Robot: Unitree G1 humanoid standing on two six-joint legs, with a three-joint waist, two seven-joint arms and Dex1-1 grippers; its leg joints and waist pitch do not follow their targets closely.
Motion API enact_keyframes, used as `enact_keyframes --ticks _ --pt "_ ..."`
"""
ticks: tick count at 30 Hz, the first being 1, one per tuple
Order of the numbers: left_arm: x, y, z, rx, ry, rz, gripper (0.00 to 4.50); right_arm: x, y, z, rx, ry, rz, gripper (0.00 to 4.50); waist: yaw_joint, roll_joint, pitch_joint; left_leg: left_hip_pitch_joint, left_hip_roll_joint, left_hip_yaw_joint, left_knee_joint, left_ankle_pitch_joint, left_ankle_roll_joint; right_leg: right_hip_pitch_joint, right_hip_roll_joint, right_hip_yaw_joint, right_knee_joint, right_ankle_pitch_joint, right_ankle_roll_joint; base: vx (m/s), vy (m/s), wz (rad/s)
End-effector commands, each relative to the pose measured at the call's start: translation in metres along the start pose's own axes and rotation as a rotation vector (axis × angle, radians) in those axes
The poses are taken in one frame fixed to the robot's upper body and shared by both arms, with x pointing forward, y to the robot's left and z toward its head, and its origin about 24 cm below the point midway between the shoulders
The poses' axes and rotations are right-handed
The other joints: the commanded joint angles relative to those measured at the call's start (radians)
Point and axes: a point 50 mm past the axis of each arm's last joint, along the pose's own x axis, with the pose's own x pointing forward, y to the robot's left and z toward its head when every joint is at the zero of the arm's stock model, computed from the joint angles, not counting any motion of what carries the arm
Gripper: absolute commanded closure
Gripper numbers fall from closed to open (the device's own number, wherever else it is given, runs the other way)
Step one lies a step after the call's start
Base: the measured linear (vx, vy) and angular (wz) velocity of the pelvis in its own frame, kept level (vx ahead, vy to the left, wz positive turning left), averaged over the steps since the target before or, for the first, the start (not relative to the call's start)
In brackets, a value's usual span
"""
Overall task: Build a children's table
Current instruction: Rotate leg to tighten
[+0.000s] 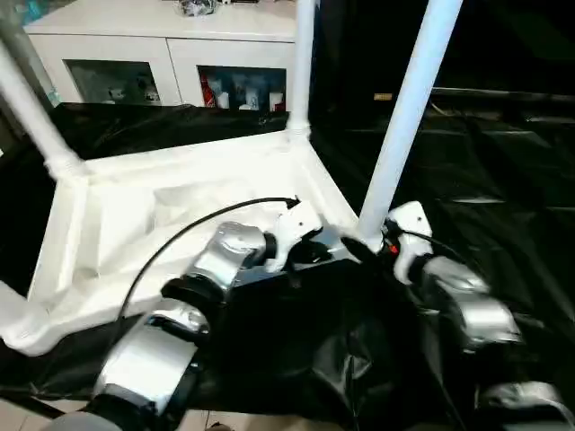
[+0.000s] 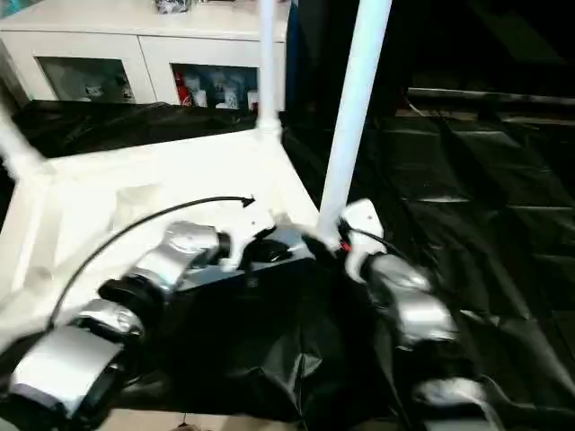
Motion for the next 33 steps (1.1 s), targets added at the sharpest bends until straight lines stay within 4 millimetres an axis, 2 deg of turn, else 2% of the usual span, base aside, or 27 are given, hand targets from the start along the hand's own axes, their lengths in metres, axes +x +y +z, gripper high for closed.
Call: enact_keyframes --ticks 1,3,5,8,11,12,15,18,20,26,28,30,31,33 --pt "0.006 -0.011 0.006 0.059 -0.023 -0.116 4.5 0.007 0.023 0.004 -0.036 -0.008 0.232 0.82 0.007 -0.016 -0.057 0.007 0.03 -0.016 -0.066 -0.235 0.078 0.048 -0.055 0.037 -0.079 -0.246 -0.21 0.0 0.0 0.0" --pt "-0.003 -0.014 0.001 0.064 -0.01 -0.204 4.5 -0.007 0.02 0.006 -0.063 0.014 0.311 0.82 0.011 -0.014 -0.059 0.006 0.035 -0.015 -0.063 -0.207 0.096 0.05 -0.054 0.036 -0.068 -0.169 -0.243 0.0 0.0 0.0" --pt "-0.007 -0.014 -0.001 0.065 -0.004 -0.236 4.5 -0.012 0.018 0.006 -0.076 0.024 0.332 0.82 0.012 -0.013 -0.061 0.009 0.036 -0.012 -0.06 -0.198 0.104 0.047 -0.052 0.035 -0.063 -0.126 -0.267 0.0 0.0 0.0" --pt "-0.014 -0.015 -0.004 0.068 0.009 -0.274 4.5 -0.016 0.016 0.008 -0.081 0.033 0.359 0.82 0.017 -0.012 -0.061 0.011 0.037 -0.012 -0.059 -0.194 0.106 0.047 -0.054 0.035 -0.061 -0.117 -0.282 0.0 0.0 0.0" --pt "-0.02 -0.015 -0.006 0.068 0.013 -0.292 4.5 -0.018 0.015 0.01 -0.076 0.03 0.381 0.82 0.025 -0.012 -0.058 0.013 0.038 -0.011 -0.062 -0.214 0.092 0.044 -0.053 0.036 -0.065 -0.162 -0.273 0.0 0.0 0.0" --pt "-0.021 -0.015 -0.007 0.068 0.013 -0.295 4.5 -0.018 0.015 0.011 -0.074 0.026 0.385 1.06 0.026 -0.011 -0.058 0.013 0.039 -0.011 -0.063 -0.218 0.086 0.044 -0.054 0.036 -0.065 -0.169 -0.27 0.0 0.0 0.0" --pt "-0.023 -0.015 -0.007 0.068 0.013 -0.299 4.5 -0.016 0.017 0.01 -0.074 0.021 0.394 1.26 0.026 -0.011 -0.057 0.015 0.039 -0.013 -0.066 -0.235 0.064 0.043 -0.055 0.037 -0.066 -0.191 -0.261 0.0 0.0 0.0" --pt "-0.023 -0.016 -0.008 0.069 0.01 -0.292 4.5 -0.015 0.019 0.009 -0.079 0.024 0.403 1.57 0.025 -0.012 -0.058 0.014 0.038 -0.013 -0.065 -0.235 0.061 0.044 -0.055 0.037 -0.066 -0.192 -0.257 0.0 0.0 0.0" --pt "-0.022 -0.016 -0.007 0.07 0.007 -0.29 4.5 -0.015 0.02 0.008 -0.082 0.029 0.408 1.62 0.027 -0.015 -0.059 0.012 0.037 -0.013 -0.064 -0.217 0.065 0.045 -0.055 0.037 -0.064 -0.18 -0.254 0.0 0.0 0.0" --pt "-0.021 -0.016 -0.006 0.072 -0.001 -0.267 4.5 -0.016 0.021 0.005 -0.063 0.028 0.403 1.82 0.026 -0.014 -0.059 0.012 0.036 -0.012 -0.062 -0.209 0.074 0.045 -0.054 0.036 -0.063 -0.168 -0.258 0.0 0.0 0.0" --pt "-0.017 -0.013 -0.005 0.065 -0.003 -0.209 4.5 -0.014 0.022 -0.001 -0.008 0.04 0.362 1.83 0.027 -0.013 -0.059 0.013 0.036 -0.012 -0.062 -0.208 0.072 0.045 -0.053 0.037 -0.064 -0.172 -0.257 0.0 0.0 0.0" --pt "-0.009 -0.004 -0.002 0.033 -0.003 -0.061 4.5 -0.005 0.013 -0.012 0.046 0.059 0.145 1.84 0.024 -0.014 -0.055 0.014 0.035 -0.013 -0.065 -0.233 0.057 0.04 -0.054 0.037 -0.07 -0.219 -0.247 0.0 0.0 0.0" --pt "-0.007 -0.003 -0.001 0.027 -0.005 -0.043 4.5 -0.004 0.012 -0.013 0.054 0.061 0.113 1.84 0.019 -0.013 -0.054 0.014 0.034 -0.012 -0.065 -0.25 0.049 0.036 -0.054 0.037 -0.072 -0.247 -0.241 0.0 0.0 0.0" --pt "0.003 0.002 0.005 -0.001 -0.032 0.062 4.5 0.005 0.005 -0.021 0.129 0.07 -0.079 1.85 0.011 -0.018 -0.049 0.02 0.028 -0.018 -0.071 -0.3 0.013 0.034 -0.056 0.035 -0.088 -0.386 -0.196 0.0 0.0 0.0"
